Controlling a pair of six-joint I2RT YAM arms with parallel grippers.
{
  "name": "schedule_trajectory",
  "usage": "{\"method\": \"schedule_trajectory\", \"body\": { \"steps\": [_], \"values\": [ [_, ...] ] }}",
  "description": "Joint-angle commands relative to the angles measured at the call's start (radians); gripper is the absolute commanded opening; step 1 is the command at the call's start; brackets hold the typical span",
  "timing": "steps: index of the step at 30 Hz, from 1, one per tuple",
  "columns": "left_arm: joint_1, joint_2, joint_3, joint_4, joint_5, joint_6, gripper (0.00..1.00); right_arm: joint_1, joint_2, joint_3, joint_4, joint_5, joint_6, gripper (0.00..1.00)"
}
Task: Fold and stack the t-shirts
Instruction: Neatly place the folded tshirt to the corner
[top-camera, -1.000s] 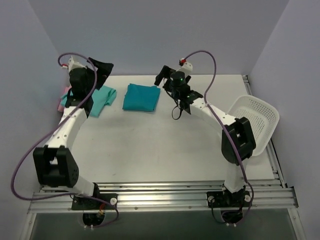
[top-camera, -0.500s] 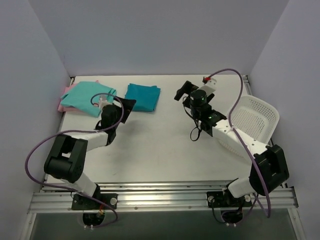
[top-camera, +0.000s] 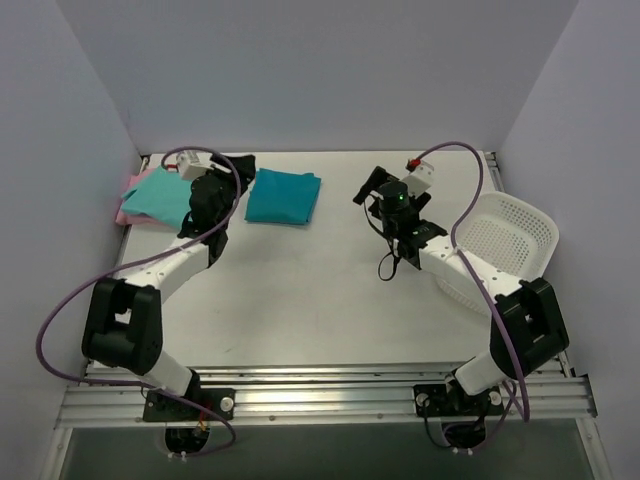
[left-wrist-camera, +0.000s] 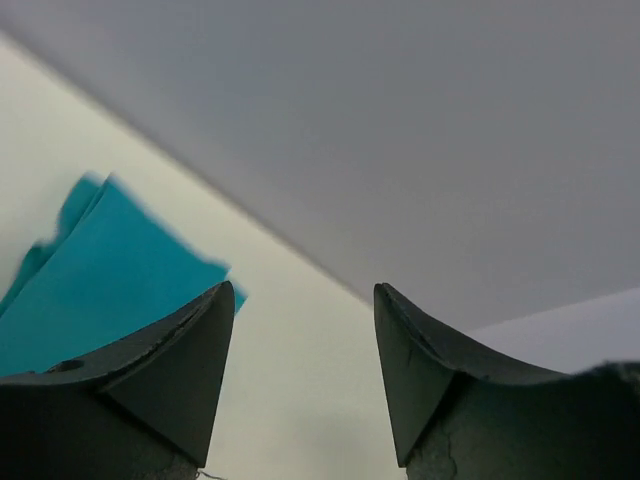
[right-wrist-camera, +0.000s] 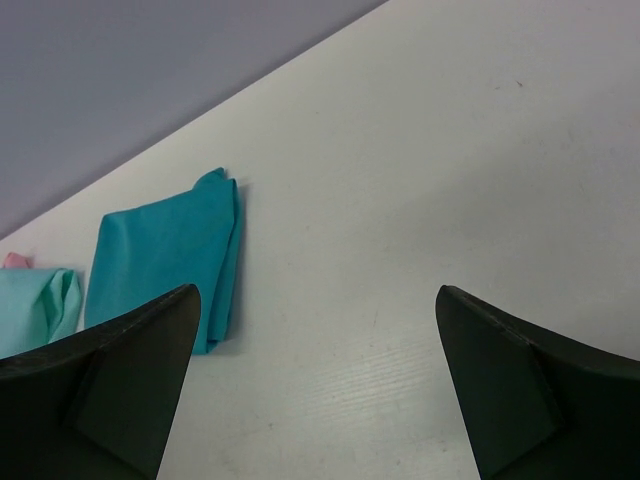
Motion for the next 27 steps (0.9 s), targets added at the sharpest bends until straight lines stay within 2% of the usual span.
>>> {"method": "schedule_trajectory", "body": {
  "steps": [1, 2, 3, 4, 8, 12, 15, 19, 27],
  "values": [
    [-0.041, 0.041, 0.017, -0.316, -0.058, -0.128, 0.67, 0.005, 0.005, -0.002, 0.011, 0.02, 0.016, 1.0],
    [-0.045, 0.049, 0.015, -0.37, -0.065, -0.157, 0.73, 0.005, 0.005, -0.005, 0.012, 0.02, 0.016, 1.0],
    [-0.049, 0.072, 0.04, -0.423, -0.078, -0.235, 0.76, 0.003, 0.004, -0.01, 0.015, 0.02, 0.016, 1.0],
    [-0.049, 0.087, 0.061, -0.463, -0.07, -0.25, 0.78, 0.003, 0.004, -0.013, 0.012, 0.022, 0.016, 1.0],
    [-0.058, 0.153, 0.146, -0.595, -0.058, -0.326, 0.81, 0.002, 0.004, -0.025, 0.014, 0.029, 0.013, 1.0],
    [-0.09, 0.172, 0.078, -0.492, -0.059, -0.457, 0.81, 0.0, 0.015, -0.033, 0.018, 0.039, 0.014, 1.0],
    [-0.14, 0.176, 0.035, -0.518, -0.134, -0.626, 0.85, -0.003, 0.027, -0.035, 0.02, 0.037, 0.016, 1.0],
    [-0.19, 0.211, 0.041, -0.506, -0.17, -0.68, 0.88, -0.009, 0.028, -0.042, 0.018, 0.04, 0.013, 1.0],
    [-0.213, 0.319, -0.02, -0.337, -0.205, -0.734, 0.91, -0.041, -0.002, -0.078, 0.021, 0.026, 0.008, 1.0]
  ]
}}
